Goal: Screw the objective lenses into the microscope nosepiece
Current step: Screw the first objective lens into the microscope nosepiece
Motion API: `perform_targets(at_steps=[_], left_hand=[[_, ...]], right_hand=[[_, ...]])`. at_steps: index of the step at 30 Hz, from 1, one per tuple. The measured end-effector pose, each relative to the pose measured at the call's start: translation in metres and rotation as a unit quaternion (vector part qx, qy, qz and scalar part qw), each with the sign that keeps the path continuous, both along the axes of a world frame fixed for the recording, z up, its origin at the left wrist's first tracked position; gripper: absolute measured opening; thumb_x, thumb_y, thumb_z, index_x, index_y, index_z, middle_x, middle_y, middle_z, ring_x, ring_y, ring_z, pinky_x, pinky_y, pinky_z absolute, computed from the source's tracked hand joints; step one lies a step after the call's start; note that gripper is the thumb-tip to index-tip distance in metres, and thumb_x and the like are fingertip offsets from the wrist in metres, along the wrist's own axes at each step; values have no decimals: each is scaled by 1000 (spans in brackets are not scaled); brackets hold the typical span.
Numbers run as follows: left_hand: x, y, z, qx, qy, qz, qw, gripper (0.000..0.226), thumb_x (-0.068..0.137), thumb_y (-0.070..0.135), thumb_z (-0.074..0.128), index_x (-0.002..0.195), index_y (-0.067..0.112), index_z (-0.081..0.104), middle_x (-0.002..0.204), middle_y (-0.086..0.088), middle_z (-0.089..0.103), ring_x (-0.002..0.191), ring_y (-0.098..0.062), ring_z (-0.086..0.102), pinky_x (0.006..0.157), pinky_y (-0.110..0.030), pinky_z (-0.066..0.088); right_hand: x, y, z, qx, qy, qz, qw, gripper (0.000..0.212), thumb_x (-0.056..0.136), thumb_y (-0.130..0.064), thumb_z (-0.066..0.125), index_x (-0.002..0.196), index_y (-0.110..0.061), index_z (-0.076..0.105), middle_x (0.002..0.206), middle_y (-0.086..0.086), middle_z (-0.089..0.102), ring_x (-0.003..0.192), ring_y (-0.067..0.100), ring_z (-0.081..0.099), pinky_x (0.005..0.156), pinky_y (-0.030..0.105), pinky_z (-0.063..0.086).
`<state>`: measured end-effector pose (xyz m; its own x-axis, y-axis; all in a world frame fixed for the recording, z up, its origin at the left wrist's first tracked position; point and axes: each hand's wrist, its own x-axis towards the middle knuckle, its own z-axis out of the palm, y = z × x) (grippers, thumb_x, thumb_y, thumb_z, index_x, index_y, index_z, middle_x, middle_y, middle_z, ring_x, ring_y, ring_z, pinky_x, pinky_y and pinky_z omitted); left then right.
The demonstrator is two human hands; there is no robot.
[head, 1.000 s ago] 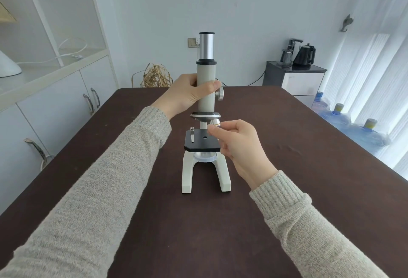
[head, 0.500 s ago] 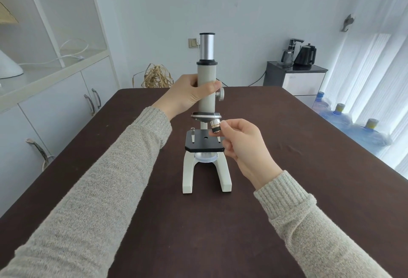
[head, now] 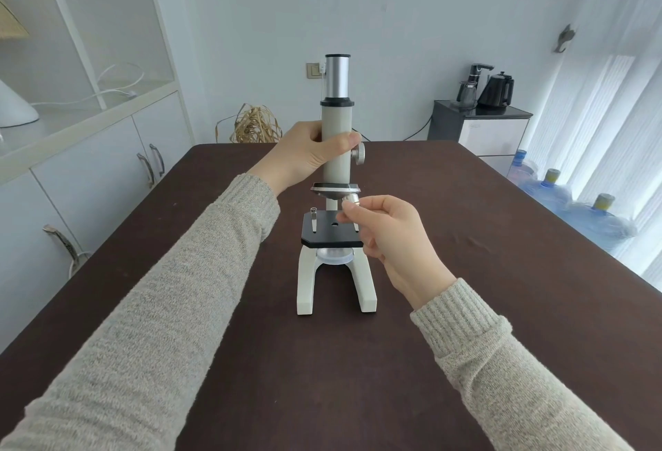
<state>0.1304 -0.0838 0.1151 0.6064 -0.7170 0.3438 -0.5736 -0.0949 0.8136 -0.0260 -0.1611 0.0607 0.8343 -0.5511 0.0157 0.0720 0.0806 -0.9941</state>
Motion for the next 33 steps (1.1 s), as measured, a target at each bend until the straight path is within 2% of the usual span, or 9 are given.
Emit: perform_targets(at_steps=[3,7,12,16,19,22,24,29,33], left_hand=[[1,0,-1,1,-1,-1,1000,71,63,66,60,108,11,72,112,-6,73,96,-8,67,81,-15,49],[1,0,-1,2,-1,-3,1000,69,66,64,62,108,10,72,112,-7,72,93,-7,66,78,-13,49],[1,0,0,5,0,-1,1000,57,75,55,61,108,11,72,112,-7,72,92,-7,66,77,-12,48],[0,1,0,3,-4,-2,1000,64,68,62,61,107,12,73,110,-6,73,90,-5,65,80,-16,50],[0,0,0,0,-2,1,1000,66,66,63,62,107,12,73,110,-6,73,90,-6,66,80,-17,50],[2,0,-1,4,-3,6,1000,69,63,66,60,106,13,73,110,-5,74,102,-13,68,89,-24,51],[2,0,0,10,-6,7,1000,70,63,67,59,106,14,73,109,-4,74,102,-13,68,87,-23,51],[2,0,0,8,1,-1,1000,50,78,53,64,106,12,73,95,6,72,80,7,65,75,-12,49],[1,0,-1,3,1,5,1000,64,67,62,62,106,13,73,107,-3,74,92,-6,67,82,-17,50]], right_hand=[[-1,-2,0,2,2,20,1000,16,92,-19,65,93,-4,64,82,10,70,39,9,29,37,19,26],[-3,-3,1,-27,21,24,999,15,96,-21,59,89,-9,65,77,14,52,43,9,30,38,18,28],[-1,-1,1,-2,2,2,1000,18,99,-15,51,109,-1,56,78,6,70,39,7,31,37,17,29],[1,0,2,20,-2,-2,1000,19,101,-21,47,102,-2,53,73,6,73,41,9,29,36,18,27],[0,0,2,14,-5,5,1000,26,96,-32,57,96,-7,54,75,5,74,41,8,31,38,18,29],[0,0,-1,-20,9,-5,1000,30,85,-29,73,99,-10,56,95,11,75,38,1,40,42,16,33],[2,-1,-2,-25,14,-12,1000,29,82,-26,76,99,-12,57,100,13,74,37,-1,43,42,15,34],[0,-1,1,-19,1,9,1000,21,90,-19,68,98,-2,62,73,3,68,43,9,33,37,16,30],[-2,-2,2,-39,17,12,999,16,93,-22,63,86,-8,64,62,4,45,47,11,34,36,15,28]])
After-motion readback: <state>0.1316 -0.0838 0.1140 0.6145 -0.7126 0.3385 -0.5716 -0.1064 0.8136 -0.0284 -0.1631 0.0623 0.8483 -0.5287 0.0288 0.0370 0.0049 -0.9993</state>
